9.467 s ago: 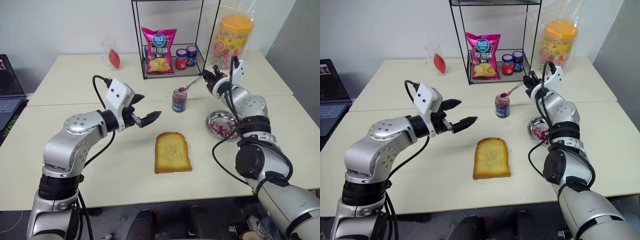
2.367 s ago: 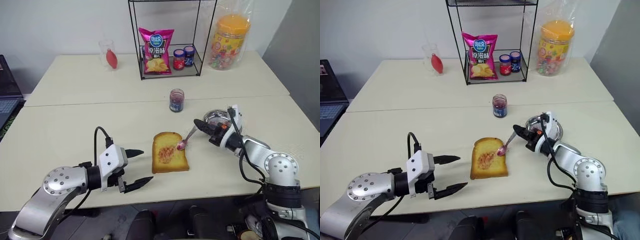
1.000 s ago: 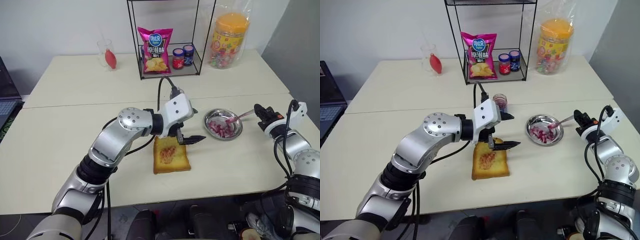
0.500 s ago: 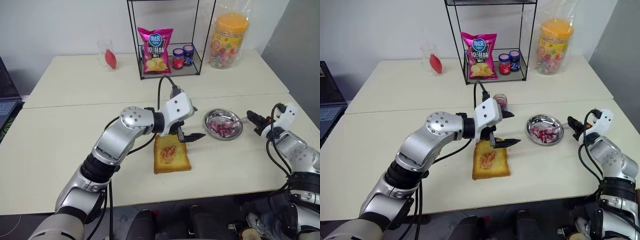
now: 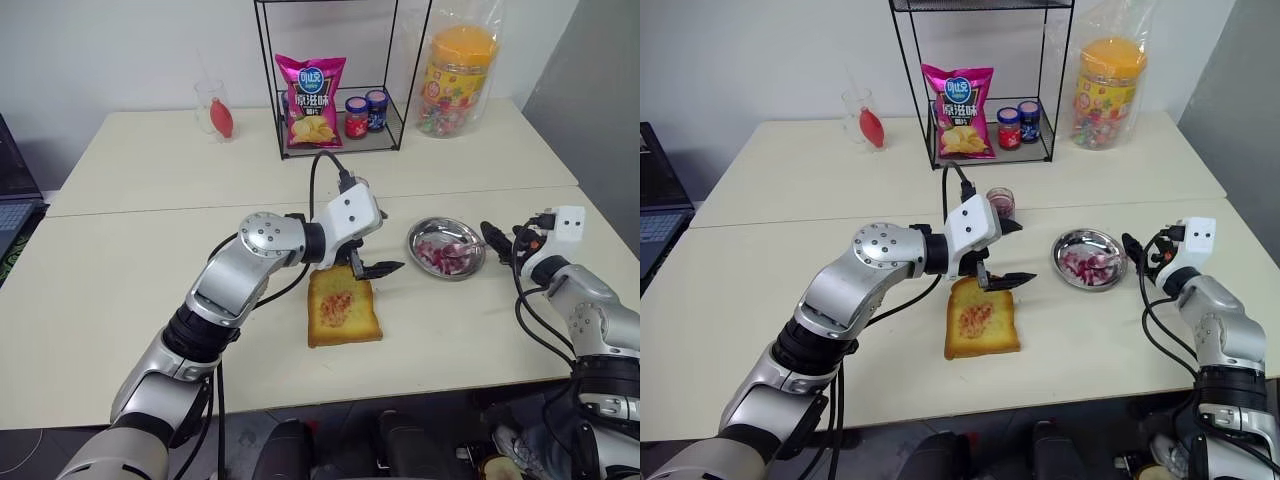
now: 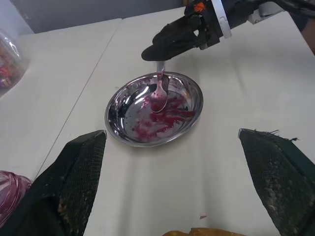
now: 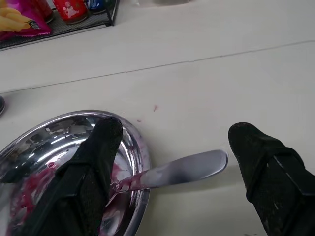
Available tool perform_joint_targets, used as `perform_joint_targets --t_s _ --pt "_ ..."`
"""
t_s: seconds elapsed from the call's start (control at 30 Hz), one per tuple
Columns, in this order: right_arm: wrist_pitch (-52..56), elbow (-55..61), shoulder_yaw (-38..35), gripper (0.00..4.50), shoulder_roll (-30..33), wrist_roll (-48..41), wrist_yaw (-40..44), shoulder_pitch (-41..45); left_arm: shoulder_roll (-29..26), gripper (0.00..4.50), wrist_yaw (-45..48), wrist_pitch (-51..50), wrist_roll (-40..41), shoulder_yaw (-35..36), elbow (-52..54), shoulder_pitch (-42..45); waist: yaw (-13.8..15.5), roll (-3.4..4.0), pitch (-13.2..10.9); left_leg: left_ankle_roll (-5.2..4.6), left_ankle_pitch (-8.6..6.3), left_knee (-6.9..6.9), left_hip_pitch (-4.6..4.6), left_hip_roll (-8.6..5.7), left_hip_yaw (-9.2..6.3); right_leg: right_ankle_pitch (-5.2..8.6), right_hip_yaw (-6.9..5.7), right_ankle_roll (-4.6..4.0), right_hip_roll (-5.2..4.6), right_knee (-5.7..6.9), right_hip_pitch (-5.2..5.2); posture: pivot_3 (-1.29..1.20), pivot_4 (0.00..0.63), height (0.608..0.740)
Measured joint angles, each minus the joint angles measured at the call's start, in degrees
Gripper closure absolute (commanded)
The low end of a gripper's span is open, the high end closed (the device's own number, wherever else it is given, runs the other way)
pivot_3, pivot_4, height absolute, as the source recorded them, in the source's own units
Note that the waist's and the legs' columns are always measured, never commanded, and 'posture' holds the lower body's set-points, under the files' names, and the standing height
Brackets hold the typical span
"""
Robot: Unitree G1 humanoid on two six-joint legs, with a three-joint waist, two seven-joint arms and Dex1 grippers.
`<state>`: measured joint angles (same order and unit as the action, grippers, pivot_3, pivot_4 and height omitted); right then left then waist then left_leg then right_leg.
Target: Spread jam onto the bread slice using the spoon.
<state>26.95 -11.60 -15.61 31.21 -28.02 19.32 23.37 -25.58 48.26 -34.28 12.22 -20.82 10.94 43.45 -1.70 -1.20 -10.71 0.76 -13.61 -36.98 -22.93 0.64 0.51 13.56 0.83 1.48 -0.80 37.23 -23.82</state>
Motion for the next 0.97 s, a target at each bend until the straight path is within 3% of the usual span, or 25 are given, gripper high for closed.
perform_joint_targets --t_s 0.3,0.43,0.53,0.63,0.8,0.97 --pt "-3.73 6.15 -2.78 0.69 -1.85 -0.59 0.03 -0.08 -1.84 0.00 -1.36 -0.20 1.21 6.14 0.61 -2.66 -0.13 0.00 0.00 0.00 0.00 0.01 0.00 0.04 0.01 0.00 0.02 0.00 0.00 0.06 -0.06 0.00 0.150 0.740" --pt "-0.75 13.72 -2.74 0.69 0.06 -2.72 2.98 -1.00 -8.40 0.00 1.15 -1.18 3.92 11.83 4.72 -7.67 -0.11 0.00 0.00 0.00 0.00 0.03 -0.04 0.06 0.03 0.00 0.03 -0.01 0.01 0.19 -0.21 0.00 0.150 0.740" --pt "3.24 22.84 -2.22 0.69 6.91 -4.85 9.30 -8.18 -20.78 0.00 4.65 -0.53 3.99 19.72 6.99 -18.52 -0.14 0.01 0.01 0.01 -0.01 0.07 -0.02 0.08 0.06 0.07 0.06 -0.11 -0.02 0.34 -0.30 0.00 0.150 0.740" --pt "4.62 28.55 -3.11 0.69 15.20 -5.17 18.42 -17.36 -28.10 0.00 6.44 1.00 2.88 29.02 5.60 -27.93 0.28 -0.01 0.00 -0.01 -0.01 0.04 -0.02 0.05 0.02 0.12 -0.05 -0.16 -0.27 0.31 -0.26 0.00 0.150 0.740" --pt "3.58 34.58 -5.98 0.69 18.98 -7.81 28.90 -24.68 -31.14 0.00 11.61 4.16 4.80 34.56 8.96 -39.71 0.67 -0.04 0.00 -0.04 0.01 -0.09 0.08 0.00 0.10 0.14 0.00 -0.41 -0.41 0.14 -0.07 0.00 0.150 0.740" --pt "3.02 36.65 -8.76 0.69 24.85 -9.14 38.52 -28.77 -31.40 0.00 14.26 4.33 7.99 38.31 12.16 -44.46 0.84 -0.11 0.00 -0.05 0.02 -0.11 0.21 0.07 0.01 0.08 -0.10 -0.52 -0.41 -0.09 0.17 0.00 0.150 0.740"
